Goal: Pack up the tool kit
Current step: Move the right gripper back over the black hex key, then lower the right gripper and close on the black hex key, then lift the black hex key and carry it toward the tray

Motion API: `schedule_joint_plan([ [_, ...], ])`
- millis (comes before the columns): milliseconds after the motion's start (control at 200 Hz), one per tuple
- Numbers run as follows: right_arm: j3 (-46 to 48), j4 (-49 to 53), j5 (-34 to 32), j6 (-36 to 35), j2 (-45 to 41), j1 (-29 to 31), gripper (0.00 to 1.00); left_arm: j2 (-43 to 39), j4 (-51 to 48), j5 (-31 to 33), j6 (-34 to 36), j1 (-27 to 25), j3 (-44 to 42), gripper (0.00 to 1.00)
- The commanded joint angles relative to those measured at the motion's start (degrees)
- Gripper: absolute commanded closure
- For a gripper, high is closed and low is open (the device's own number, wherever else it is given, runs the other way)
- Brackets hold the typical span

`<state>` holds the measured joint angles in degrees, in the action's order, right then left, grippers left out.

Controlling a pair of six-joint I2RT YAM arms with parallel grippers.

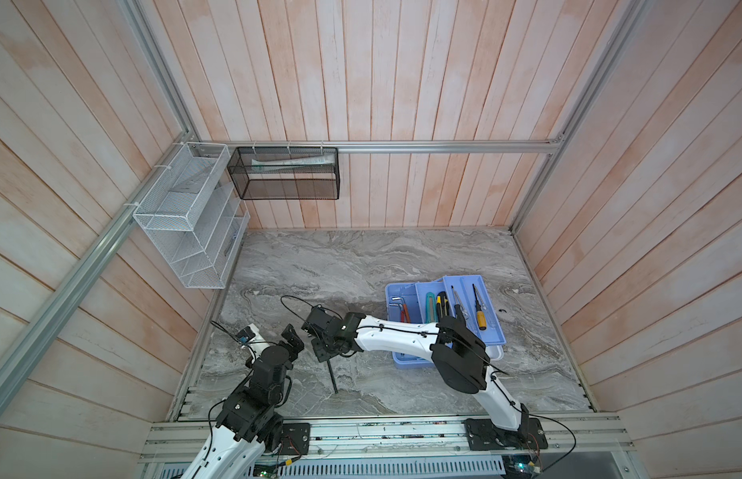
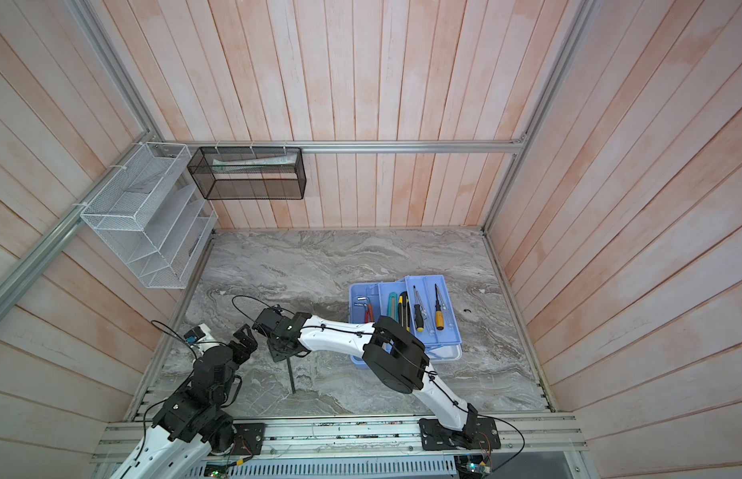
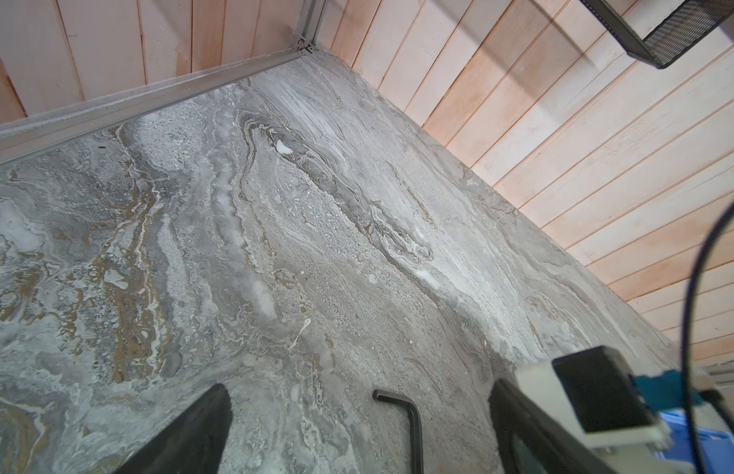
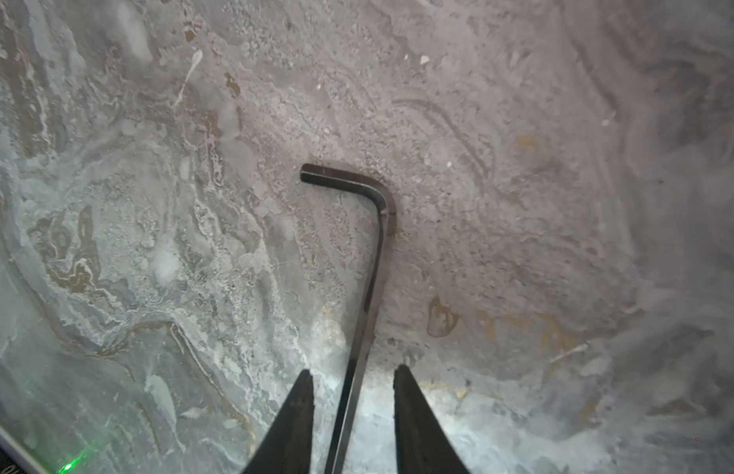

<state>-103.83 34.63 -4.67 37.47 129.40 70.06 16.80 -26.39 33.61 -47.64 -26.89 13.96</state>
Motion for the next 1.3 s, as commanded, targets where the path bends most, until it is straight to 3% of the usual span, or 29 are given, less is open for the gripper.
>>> schedule_joint_plan([
  [0,-3.9,5.6,-0.4,0.2,3.3,0.9,0.68,-0.4,-1.0,0.1,-0.2,0.3,-0.7,0.0],
  [370,-13.5,16.2,-5.7,1.2,11.6,1.5,0.7,-1.8,-1.4,-0.1,0.1,0.3,-0.9,0.0],
  [510,-13.0,15.8,-8.0,0.9,11.7,1.1,0.8,-1.4,-0.9,-0.7,0.7,0.3,-0.9,0.0],
  [835,6.3,-1.6,-8.8,-0.7,-0.2,-2.8,1.0,3.4,1.8,-1.9,2.4,0.2,-0.3,0.0],
  [970,14.1,-8.8,-9.3,-2.6,-5.3,-4.8,1.0,6.2,3.3,-2.5,3.2,0.3,0.1,0.0],
  [1290,21.3,-15.0,-9.7,-6.2,-14.2,-7.7,1.0,11.4,6.1,-4.0,4.9,0.3,0.9,0.0],
])
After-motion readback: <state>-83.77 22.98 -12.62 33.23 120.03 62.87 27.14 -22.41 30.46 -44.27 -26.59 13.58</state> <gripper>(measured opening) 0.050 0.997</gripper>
